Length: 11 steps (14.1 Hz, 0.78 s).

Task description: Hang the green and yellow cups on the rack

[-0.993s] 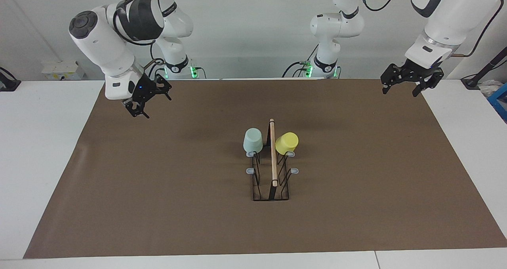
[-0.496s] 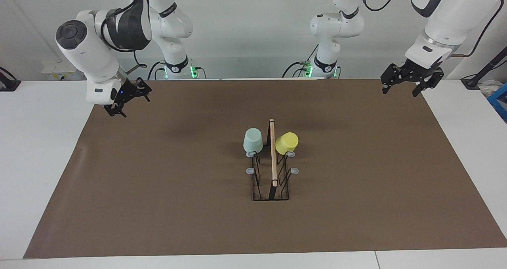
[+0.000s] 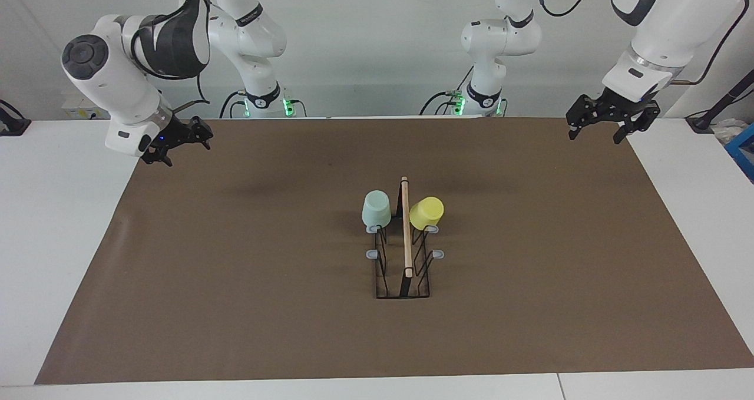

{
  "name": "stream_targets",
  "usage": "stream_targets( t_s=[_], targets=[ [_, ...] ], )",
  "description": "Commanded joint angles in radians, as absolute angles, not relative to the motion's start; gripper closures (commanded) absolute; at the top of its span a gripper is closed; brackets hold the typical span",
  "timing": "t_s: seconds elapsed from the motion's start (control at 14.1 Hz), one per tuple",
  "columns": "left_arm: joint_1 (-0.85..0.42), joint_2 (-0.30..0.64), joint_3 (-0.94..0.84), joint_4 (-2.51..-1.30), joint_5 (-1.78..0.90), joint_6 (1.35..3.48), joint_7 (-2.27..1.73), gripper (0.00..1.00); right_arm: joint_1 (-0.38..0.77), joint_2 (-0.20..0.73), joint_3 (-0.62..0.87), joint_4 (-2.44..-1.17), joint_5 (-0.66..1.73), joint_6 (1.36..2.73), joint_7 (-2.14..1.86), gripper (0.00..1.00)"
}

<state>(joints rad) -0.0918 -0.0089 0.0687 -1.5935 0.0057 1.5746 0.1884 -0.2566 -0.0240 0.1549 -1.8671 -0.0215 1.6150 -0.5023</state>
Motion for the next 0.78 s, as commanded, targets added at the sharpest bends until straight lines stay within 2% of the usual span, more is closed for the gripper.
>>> stream_targets(
  t_s=[0.0,0.21,0.5,0.71],
  targets=[
    [-0.092,-0.025,0.071,-1.611,-0.008,1.569,0.202,0.0,-0.265,0.011,0.172,-1.798,-0.051,1.586,-0.392,0.0],
    [-0.092,-0.025,0.072,-1.612,-0.008,1.569,0.202,0.0,-0.244,0.063,0.172,-1.707,-0.051,1.571,-0.333,0.0],
    [-0.092,-0.025,0.072,-1.611,-0.008,1.569,0.202,0.0,-0.238,0.061,0.175,-1.697,-0.037,1.569,-0.331,0.0],
    [-0.092,-0.025,0.072,-1.612,-0.008,1.569,0.202,0.0,-0.192,0.052,0.173,-1.661,-0.032,1.502,-0.286,0.0]
  ],
)
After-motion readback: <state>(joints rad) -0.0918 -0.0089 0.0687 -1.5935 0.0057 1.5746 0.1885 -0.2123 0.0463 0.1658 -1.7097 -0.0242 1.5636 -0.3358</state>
